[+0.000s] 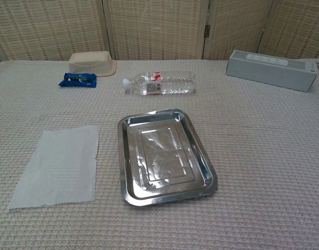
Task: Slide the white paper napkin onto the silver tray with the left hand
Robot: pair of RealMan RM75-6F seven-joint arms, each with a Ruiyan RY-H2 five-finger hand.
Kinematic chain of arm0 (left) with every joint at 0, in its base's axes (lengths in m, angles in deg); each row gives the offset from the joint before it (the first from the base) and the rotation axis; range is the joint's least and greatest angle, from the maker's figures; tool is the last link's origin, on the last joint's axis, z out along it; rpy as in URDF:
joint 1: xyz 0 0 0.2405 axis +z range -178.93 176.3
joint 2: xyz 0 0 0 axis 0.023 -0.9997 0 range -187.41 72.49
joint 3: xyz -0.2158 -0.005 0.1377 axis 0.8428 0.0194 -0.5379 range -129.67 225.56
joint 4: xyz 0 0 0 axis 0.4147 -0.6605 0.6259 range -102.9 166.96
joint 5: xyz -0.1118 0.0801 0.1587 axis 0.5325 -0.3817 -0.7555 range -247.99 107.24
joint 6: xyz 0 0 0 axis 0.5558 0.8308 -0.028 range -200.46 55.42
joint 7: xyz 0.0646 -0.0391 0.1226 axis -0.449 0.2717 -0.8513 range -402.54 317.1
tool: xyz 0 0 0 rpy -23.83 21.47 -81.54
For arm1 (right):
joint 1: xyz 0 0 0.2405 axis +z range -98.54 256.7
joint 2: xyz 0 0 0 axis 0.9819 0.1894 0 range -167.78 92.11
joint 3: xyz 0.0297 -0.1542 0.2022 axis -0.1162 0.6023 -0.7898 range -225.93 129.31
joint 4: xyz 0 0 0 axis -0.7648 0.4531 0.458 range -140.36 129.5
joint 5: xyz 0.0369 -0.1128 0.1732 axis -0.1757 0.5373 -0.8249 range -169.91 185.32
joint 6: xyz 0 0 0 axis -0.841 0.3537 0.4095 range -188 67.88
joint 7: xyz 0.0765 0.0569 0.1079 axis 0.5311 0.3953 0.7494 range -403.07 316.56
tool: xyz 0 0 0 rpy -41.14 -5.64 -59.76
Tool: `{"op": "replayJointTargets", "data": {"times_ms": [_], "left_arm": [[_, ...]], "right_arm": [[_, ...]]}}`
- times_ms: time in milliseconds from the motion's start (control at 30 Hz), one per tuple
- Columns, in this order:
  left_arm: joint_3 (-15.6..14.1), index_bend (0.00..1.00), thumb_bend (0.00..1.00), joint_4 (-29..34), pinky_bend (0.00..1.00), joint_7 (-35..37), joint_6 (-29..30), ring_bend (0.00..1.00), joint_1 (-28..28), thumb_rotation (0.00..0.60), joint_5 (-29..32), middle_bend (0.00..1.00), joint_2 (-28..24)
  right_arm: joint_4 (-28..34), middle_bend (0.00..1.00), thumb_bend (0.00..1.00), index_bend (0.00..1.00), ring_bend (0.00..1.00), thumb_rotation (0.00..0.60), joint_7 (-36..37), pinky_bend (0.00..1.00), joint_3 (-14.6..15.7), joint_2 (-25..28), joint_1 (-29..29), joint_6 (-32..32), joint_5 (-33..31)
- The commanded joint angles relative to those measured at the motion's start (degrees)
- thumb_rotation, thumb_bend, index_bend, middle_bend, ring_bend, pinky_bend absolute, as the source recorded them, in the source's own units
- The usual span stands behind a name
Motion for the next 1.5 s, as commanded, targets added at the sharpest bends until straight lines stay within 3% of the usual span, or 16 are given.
{"op": "replayJointTargets", "data": {"times_ms": [33,267,467,767,1500], "left_arm": [[-2.47,0.44,0.21,-13.99,1.00,10.32,4.11,0.92,-1.91,0.600,-3.34,1.00,7.80],[-3.47,0.48,0.22,-29.87,1.00,17.91,4.64,0.92,-3.76,0.600,-2.79,1.00,16.72],[-4.21,0.52,0.22,-35.69,1.00,20.11,3.61,0.95,-4.88,0.600,-1.79,1.00,20.93],[-5.31,0.51,0.22,-39.79,1.00,21.76,0.86,0.96,-6.56,0.600,-0.50,1.00,24.32],[-7.07,0.47,0.22,-42.22,1.00,24.99,-3.14,0.98,-10.29,0.600,1.67,1.00,30.38]], "right_arm": [[0.54,0.00,0.35,0.00,0.00,0.600,-0.81,0.00,0.16,-0.32,0.44,1.28,-0.75],[1.49,0.00,0.35,0.00,0.00,0.600,0.67,0.00,0.35,0.80,0.67,1.70,-0.58],[2.24,0.00,0.35,0.00,0.00,0.600,1.97,0.00,0.39,1.92,0.59,1.60,-0.60],[2.64,0.00,0.35,0.00,0.00,0.600,3.54,0.00,0.13,2.97,0.28,0.40,-0.24],[4.25,0.00,0.35,0.00,0.00,0.600,3.80,0.00,-0.73,4.29,-1.19,-2.06,-1.54]]}}
